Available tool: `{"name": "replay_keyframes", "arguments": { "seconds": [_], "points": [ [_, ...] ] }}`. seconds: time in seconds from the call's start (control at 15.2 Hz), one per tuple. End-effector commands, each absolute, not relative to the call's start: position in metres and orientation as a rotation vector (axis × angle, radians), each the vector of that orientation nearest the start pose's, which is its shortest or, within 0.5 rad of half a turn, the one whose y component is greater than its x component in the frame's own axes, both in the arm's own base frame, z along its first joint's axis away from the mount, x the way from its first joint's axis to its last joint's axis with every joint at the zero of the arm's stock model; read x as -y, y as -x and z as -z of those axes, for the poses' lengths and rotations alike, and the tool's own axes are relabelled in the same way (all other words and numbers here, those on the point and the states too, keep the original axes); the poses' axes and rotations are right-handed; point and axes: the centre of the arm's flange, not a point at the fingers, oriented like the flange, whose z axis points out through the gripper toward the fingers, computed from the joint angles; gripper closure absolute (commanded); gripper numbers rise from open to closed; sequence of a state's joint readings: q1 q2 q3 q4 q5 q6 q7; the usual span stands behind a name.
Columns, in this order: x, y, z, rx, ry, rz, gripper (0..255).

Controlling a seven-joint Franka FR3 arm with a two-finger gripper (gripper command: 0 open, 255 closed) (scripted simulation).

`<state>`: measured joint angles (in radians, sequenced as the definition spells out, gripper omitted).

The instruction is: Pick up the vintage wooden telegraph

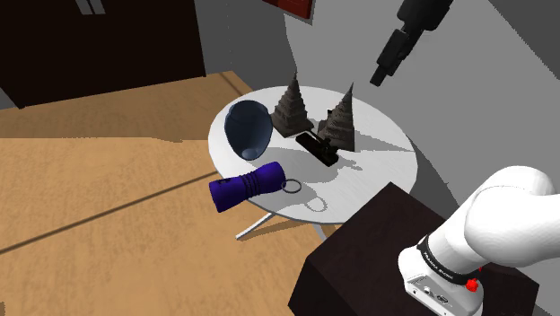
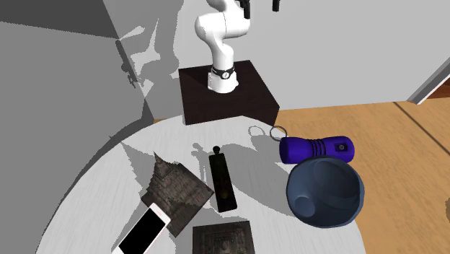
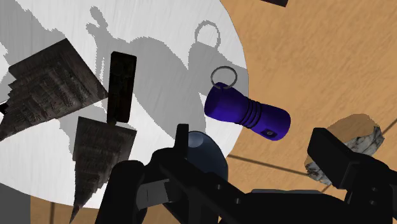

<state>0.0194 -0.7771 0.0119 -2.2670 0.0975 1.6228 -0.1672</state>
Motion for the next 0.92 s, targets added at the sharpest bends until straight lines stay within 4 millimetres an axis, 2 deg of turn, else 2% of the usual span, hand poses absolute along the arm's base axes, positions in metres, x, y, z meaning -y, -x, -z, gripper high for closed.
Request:
{"name": "replay_keyframes", "arguments": {
  "seconds": [0.0,0.86],
  "points": [
    [-0.021,-0.314,-0.635,0.300,3.040,0.212,0],
    [0.026,-0.408,-0.500,0.240,3.084,0.166,0]
  ]
}}
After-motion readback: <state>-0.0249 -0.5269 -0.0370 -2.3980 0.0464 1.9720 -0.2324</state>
